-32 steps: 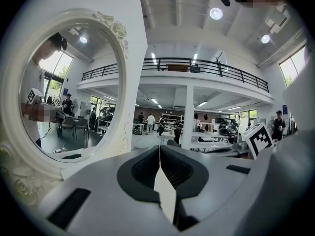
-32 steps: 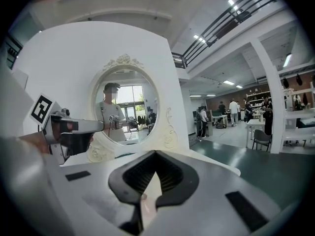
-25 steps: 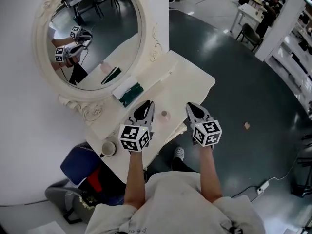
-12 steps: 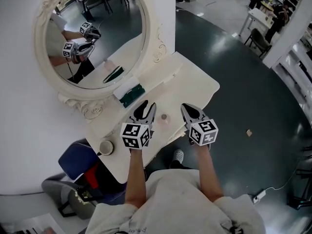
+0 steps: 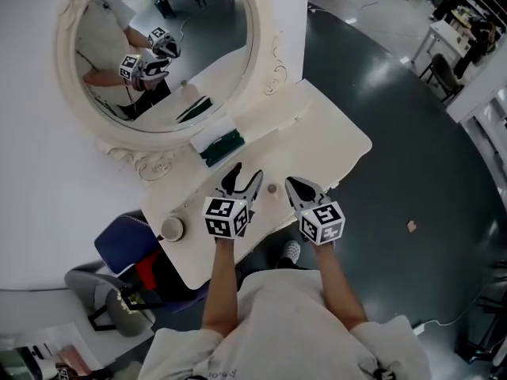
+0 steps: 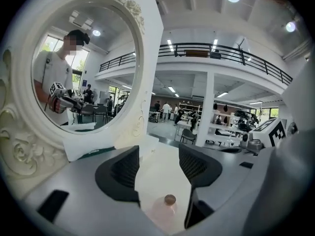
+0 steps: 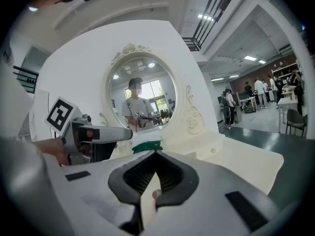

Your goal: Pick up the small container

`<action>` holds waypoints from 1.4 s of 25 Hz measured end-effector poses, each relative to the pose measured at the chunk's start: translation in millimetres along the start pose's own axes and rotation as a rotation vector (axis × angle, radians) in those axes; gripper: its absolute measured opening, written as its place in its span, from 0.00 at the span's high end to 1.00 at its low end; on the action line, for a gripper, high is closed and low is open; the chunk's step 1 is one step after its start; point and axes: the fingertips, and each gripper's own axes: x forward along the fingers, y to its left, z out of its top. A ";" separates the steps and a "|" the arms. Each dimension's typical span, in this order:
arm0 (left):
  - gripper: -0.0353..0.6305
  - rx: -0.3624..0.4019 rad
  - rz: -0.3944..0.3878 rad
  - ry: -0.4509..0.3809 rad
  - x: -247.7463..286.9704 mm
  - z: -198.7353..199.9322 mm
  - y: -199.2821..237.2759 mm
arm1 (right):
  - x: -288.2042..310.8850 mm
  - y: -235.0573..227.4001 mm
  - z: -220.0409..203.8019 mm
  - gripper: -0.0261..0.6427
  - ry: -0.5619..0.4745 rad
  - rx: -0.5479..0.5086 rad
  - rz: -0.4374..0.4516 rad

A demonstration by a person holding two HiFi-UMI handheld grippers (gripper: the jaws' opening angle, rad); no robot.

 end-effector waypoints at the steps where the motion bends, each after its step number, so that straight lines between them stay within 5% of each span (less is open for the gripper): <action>1: 0.53 -0.003 0.003 0.013 2.3 -5.4 1.4 | 1.2 -0.6 -3.1 0.94 0.006 -0.002 0.002; 12: 0.51 -0.079 0.039 0.087 36.9 -79.3 18.4 | 7.6 -19.4 -23.1 0.94 0.050 -0.002 -0.021; 17: 0.51 0.006 0.026 0.129 49.6 -113.3 4.6 | 7.5 -27.2 -31.0 0.94 0.070 0.006 -0.027; 22: 0.52 0.037 -0.017 0.105 56.6 -127.6 -12.4 | 9.1 -31.9 -32.9 0.94 0.074 0.013 -0.030; 35: 0.53 0.075 -0.034 0.219 78.3 -168.6 -23.9 | 5.7 -50.1 -37.7 0.94 0.083 0.029 -0.053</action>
